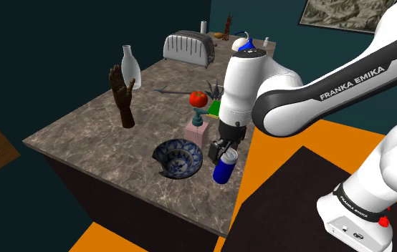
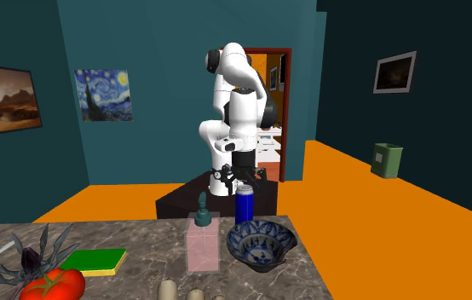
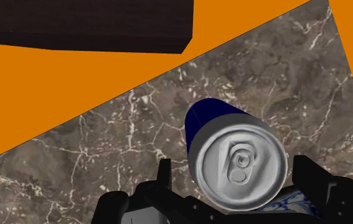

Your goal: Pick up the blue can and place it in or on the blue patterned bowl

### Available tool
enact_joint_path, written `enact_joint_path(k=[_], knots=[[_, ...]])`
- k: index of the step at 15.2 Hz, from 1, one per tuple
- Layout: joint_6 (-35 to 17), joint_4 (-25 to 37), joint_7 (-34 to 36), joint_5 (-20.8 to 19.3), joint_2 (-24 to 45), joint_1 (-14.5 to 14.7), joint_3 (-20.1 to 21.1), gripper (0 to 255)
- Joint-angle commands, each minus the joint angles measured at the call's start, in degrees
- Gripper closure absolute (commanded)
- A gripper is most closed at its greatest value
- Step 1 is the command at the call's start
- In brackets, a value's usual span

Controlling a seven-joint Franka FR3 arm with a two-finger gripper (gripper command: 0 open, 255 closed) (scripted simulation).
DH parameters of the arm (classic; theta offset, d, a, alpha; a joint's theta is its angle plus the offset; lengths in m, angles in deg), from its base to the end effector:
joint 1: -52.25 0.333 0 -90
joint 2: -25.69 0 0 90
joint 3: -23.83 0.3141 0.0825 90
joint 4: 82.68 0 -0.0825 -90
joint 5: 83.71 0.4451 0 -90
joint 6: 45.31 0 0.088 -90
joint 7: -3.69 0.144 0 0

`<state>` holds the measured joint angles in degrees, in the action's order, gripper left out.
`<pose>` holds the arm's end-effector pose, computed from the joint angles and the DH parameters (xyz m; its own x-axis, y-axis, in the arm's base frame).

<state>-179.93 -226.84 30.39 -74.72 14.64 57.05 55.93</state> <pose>0.3969 0.2911 0.2574 0.9982 0.0593 -0.0021 0.0593 -0.9982 -0.0099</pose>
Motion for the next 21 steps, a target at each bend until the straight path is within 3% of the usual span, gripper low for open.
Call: enact_joint_path(k=[1, 2, 11, 21], knots=[[0.0, 0.0, 0.0, 0.0, 0.0, 0.0, 0.0, 0], [0.0, 0.0, 0.0, 0.0, 0.0, 0.0, 0.0, 255], [0.0, 0.0, 0.0, 0.0, 0.0, 0.0, 0.0, 255], [8.9, 3.7, -1.7, 1.9, -5.5, 0.7, -1.7, 255]])
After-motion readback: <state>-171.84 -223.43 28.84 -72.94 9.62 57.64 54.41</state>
